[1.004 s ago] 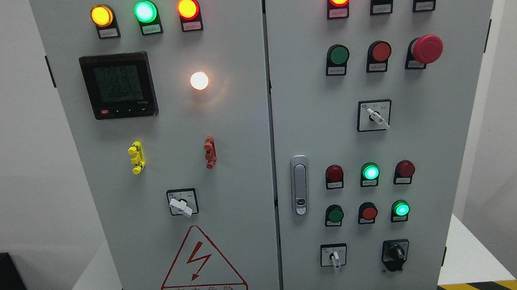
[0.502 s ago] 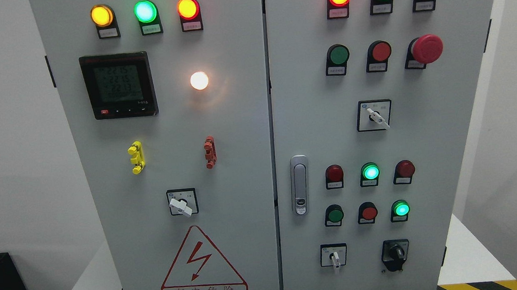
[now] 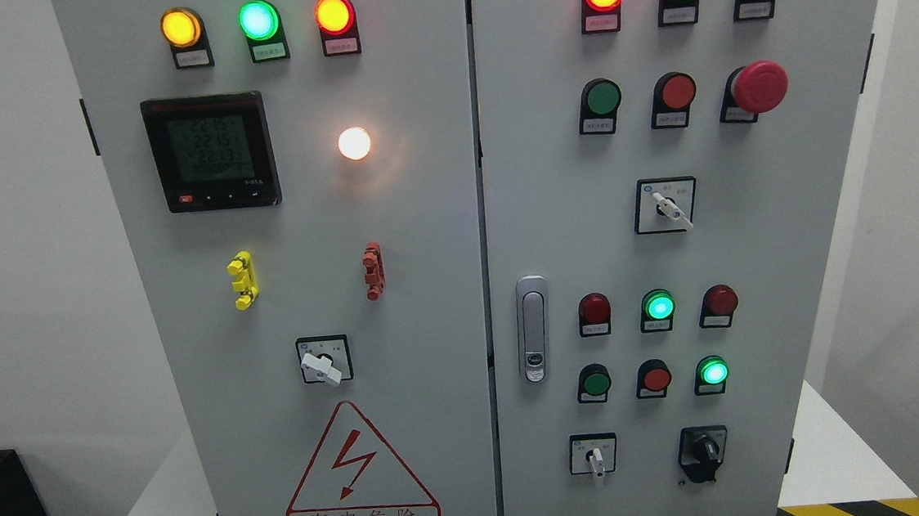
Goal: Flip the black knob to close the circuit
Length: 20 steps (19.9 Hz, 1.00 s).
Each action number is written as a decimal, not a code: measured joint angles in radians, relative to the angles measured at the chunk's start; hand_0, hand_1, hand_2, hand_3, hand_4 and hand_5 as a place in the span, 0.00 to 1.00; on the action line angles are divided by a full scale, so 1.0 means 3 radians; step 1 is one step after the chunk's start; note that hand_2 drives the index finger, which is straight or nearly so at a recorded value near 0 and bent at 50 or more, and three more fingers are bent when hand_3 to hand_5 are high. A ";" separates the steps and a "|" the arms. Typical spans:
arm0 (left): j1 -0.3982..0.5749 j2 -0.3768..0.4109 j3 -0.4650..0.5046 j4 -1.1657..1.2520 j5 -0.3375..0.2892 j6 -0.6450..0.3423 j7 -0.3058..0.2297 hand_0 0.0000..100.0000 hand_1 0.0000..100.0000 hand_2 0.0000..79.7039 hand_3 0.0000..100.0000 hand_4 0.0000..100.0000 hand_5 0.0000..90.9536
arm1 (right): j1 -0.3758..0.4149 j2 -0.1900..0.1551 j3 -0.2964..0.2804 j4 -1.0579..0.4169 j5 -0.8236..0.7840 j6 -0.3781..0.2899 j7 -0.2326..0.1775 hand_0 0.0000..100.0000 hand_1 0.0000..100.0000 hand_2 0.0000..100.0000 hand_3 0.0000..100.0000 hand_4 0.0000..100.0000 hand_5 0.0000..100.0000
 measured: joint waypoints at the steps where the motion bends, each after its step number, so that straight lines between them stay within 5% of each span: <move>1: 0.0000 0.0000 0.0000 0.0000 0.0000 0.0000 0.0000 0.00 0.00 0.00 0.00 0.00 0.00 | -0.0006 -0.0011 0.0033 -0.0049 0.0046 -0.0035 -0.0101 0.00 0.17 0.39 0.61 0.49 0.31; 5: 0.0000 0.0000 0.0000 0.0000 0.0000 0.0000 0.0000 0.00 0.00 0.00 0.00 0.00 0.00 | -0.0014 -0.0050 0.0137 -0.0289 0.0261 -0.0096 -0.0514 0.00 0.11 0.60 0.78 0.59 0.52; 9: 0.0000 0.0000 0.0000 0.0000 0.0000 0.0000 0.0000 0.00 0.00 0.00 0.00 0.00 0.00 | -0.0024 -0.0077 0.0200 -0.0541 0.0502 -0.0082 -0.0823 0.00 0.08 0.69 0.86 0.66 0.63; 20: 0.0000 0.0000 0.0000 0.0000 0.0000 0.0000 0.0000 0.00 0.00 0.00 0.00 0.00 0.00 | -0.0002 -0.0117 0.0079 -0.1444 0.1223 0.0341 -0.0937 0.00 0.09 0.75 0.91 0.72 0.73</move>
